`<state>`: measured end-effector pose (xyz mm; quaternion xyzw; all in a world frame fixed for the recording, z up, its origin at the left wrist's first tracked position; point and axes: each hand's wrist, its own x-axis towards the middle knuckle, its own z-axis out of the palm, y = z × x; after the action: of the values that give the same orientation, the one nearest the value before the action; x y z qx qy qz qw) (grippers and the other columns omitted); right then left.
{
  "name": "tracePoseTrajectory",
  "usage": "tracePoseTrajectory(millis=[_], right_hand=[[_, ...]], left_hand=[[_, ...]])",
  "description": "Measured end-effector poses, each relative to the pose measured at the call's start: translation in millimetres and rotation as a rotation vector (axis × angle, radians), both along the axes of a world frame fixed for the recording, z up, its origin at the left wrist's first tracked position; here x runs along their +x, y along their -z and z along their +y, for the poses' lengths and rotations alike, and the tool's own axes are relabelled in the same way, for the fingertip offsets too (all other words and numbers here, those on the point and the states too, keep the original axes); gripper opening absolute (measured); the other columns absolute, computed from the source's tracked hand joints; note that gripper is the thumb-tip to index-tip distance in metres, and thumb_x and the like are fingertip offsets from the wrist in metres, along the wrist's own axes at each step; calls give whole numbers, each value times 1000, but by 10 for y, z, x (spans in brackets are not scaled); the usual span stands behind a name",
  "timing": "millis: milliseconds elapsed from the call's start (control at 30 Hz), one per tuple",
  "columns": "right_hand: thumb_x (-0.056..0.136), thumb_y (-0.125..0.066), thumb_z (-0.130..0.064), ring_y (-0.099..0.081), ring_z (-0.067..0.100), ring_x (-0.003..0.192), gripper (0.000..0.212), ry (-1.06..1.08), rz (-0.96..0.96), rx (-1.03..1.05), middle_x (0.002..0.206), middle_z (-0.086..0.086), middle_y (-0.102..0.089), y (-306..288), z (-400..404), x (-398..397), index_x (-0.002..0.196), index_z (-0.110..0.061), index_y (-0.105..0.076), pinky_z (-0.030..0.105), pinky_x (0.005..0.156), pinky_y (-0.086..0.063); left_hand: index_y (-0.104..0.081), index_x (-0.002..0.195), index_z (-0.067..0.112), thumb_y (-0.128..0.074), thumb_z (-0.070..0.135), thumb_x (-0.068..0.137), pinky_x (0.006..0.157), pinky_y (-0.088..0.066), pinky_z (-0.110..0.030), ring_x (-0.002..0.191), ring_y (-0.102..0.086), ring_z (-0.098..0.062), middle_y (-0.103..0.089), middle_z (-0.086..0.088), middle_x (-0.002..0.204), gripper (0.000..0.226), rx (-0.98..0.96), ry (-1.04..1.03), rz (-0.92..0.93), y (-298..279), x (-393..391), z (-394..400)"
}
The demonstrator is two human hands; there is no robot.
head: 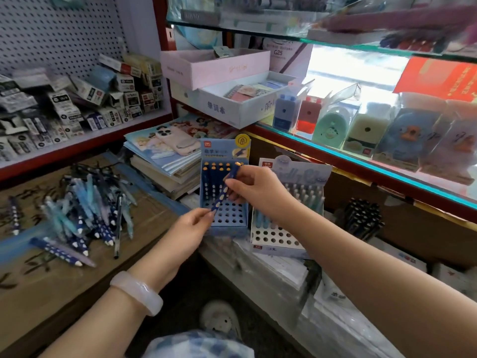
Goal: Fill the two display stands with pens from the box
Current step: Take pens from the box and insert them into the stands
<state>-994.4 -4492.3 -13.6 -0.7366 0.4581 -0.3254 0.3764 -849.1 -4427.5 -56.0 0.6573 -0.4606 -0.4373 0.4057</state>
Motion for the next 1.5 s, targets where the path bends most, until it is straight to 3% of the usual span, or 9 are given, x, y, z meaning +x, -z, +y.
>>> tracePoseTrajectory(millis=[67, 233, 367, 500, 633, 900, 1167, 1333, 1500], right_hand=[[93, -57, -20, -68, 16, 79, 15, 45, 120, -111, 86, 4, -71, 38, -119, 40, 99, -9, -65, 39, 81, -56], [95, -52, -23, -65, 24, 83, 17, 142, 203, -191, 88, 7, -68, 244, -384, 259, 102, -9, -58, 48, 78, -54], [98, -46, -21, -63, 27, 80, 13, 140, 243, -228, 85, 11, -65, 388, -459, 543, 96, -9, -49, 46, 69, -53], [99, -44, -22, -58, 29, 78, 12, 135, 357, -233, 85, 11, -61, 526, -558, 712, 90, -15, -40, 40, 61, -46], [100, -41, -22, -59, 30, 81, 10, 153, 366, -193, 91, 14, -62, 573, -645, 773, 94, -14, -41, 44, 66, -50], [100, -42, -21, -56, 29, 72, 16, 119, 466, -169, 80, 10, -57, 700, -684, 792, 103, -6, -48, 36, 59, -43], [100, -43, -23, -53, 26, 67, 20, 186, 488, -106, 67, 4, -48, 781, -661, 883, 90, -6, -49, 32, 56, -40], [96, -53, -24, -60, 29, 87, 23, 224, 459, 38, 97, 13, -64, 705, -591, 816, 106, -4, -59, 37, 71, -50], [97, -49, -29, -58, 26, 79, 21, 288, 505, -160, 91, 10, -64, 335, -410, 979, 99, -9, -56, 34, 60, -45]], left_hand=[[-56, 118, 16, -45, 23, 97, 79, -35, -25, 96, -49, -11, -57, 0, 110, 24, 21, -41, -177, 88, 205, -34], [-54, 125, 11, -50, 20, 95, 85, -33, -23, 112, -50, -19, -55, -7, 126, 31, 104, -47, -305, 193, 654, -101], [-49, 132, 19, -49, 26, 95, 95, -35, -28, 124, -45, -21, -49, -4, 137, 38, 127, -51, -377, 279, 850, -104], [-48, 133, 24, -50, 30, 94, 91, -34, -28, 125, -44, -23, -47, -5, 139, 39, 154, -58, -388, 344, 899, -73], [-48, 132, 25, -49, 29, 95, 90, -32, -26, 125, -43, -22, -47, -3, 137, 38, 138, -56, -417, 350, 899, -83], [-47, 132, 27, -50, 33, 93, 101, -33, -32, 128, -40, -21, -44, 0, 139, 39, 103, -27, -518, 367, 953, -75], [-46, 133, 27, -50, 33, 93, 100, -32, -29, 128, -39, -18, -43, 2, 139, 40, 50, -26, -530, 314, 880, -22], [-49, 129, 26, -50, 32, 93, 99, -33, -30, 126, -41, -18, -44, 1, 137, 37, 50, -28, -479, 217, 961, 22], [-47, 131, 26, -47, 34, 94, 87, -37, -28, 115, -48, -22, -42, 0, 138, 37, 17, -24, -526, 13, 1144, 131]])
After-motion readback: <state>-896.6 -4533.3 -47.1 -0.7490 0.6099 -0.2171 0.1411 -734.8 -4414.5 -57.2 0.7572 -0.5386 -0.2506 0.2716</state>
